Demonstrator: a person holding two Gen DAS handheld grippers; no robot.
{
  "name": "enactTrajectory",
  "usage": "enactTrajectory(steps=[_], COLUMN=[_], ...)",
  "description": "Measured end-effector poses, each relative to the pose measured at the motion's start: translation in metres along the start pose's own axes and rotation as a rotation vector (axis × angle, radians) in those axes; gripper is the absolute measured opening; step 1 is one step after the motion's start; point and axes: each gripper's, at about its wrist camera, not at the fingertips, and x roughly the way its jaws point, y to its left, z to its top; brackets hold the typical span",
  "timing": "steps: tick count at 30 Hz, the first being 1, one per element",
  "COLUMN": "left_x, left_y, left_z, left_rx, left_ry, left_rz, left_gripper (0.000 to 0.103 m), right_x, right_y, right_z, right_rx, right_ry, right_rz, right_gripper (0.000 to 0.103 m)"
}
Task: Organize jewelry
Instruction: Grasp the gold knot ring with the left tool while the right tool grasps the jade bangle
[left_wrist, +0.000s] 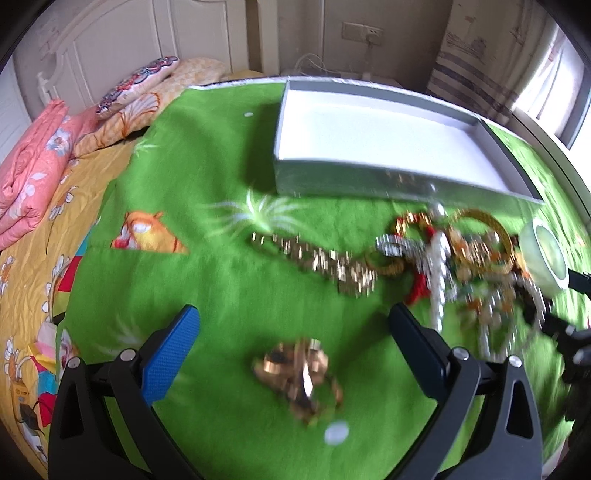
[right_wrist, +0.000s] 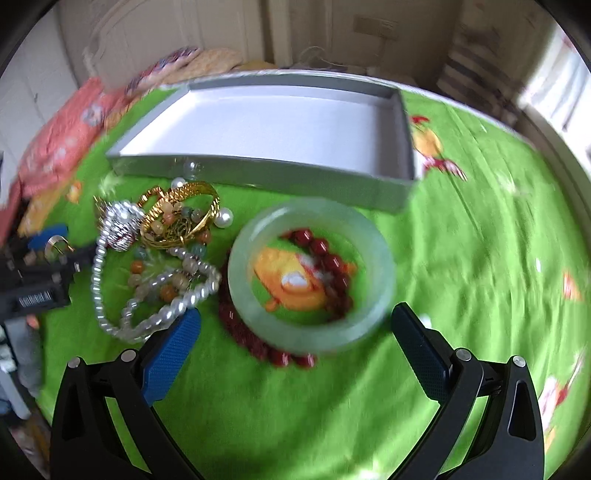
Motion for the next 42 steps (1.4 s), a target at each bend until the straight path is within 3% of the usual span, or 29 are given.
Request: enactTrajectory(steps=[6,10,15,18,24,28,30,34,37,38,39,42], left_x=[-0.04,-0.057,-0.056,-0.054,-0.044,-0.032,-0.034,-0.049,-0.064,-0.068,-0.073,-0.083], left_y=[0.017,0.017,0.007,0.0,-0.005,-0.005,-0.003,0.0,0.003,0.004,0.005,0.004], left_z=[-0.039,-0.059,-0.056,-0.049,-0.04,-0.037,-0.038,-0.042,-0.046,-0.048,-0.05,-0.053], left_rx=[0.036,0.057,0.06,0.053,0.026,0.009,0.005,-0.012,-0.024,-0.027,-0.032,-0.032], left_ry=[-0.092,-0.131,-0.144,-0.158,-0.141,-0.101,-0.107,-0.161,-0.195,-0.205,-0.215,-0.242], left_rz=[-0.053,-0.055,-0.05,-0.055,-0.044,-0.045,-0.064,-0.091,-0.12,-0.131,-0.153,-0.175], left_gripper=[0.101,0.101,0.099,0.095,0.076,0.037,0.026,0.023,0.017,0.01,0.005,0.005], right_x=[-0.045,-0.055,-0.055,-0.055,-0.06,-0.059,-0.058,-0.058,-0.063,-0.064,-0.062,-0.055], right_y=[-0.012,-0.01,0.012,0.016,0.006,-0.006,-0.009,-0.007,-0.004,-0.005,-0.008,-0.01], right_z=[-0.031,-0.042,-0.05,-0.054,-0.051,-0.046,-0.046,-0.041,-0.035,-0.032,-0.029,-0.024], right_rx=[0.011,-0.005,-0.122,-0.138,-0.1,-0.053,-0.044,-0.042,-0.056,-0.051,-0.039,-0.033], right_ry=[-0.146,-0.166,-0.201,-0.208,-0.224,-0.217,-0.217,-0.217,-0.251,-0.255,-0.244,-0.225], right_rz=[0.069,0.121,0.032,0.045,0.057,0.052,0.049,0.073,0.099,0.103,0.103,0.067], right_gripper=[0.099,0.099,0.099,0.099,0.099,0.099,0.099,0.098,0.089,0.087,0.087,0.087])
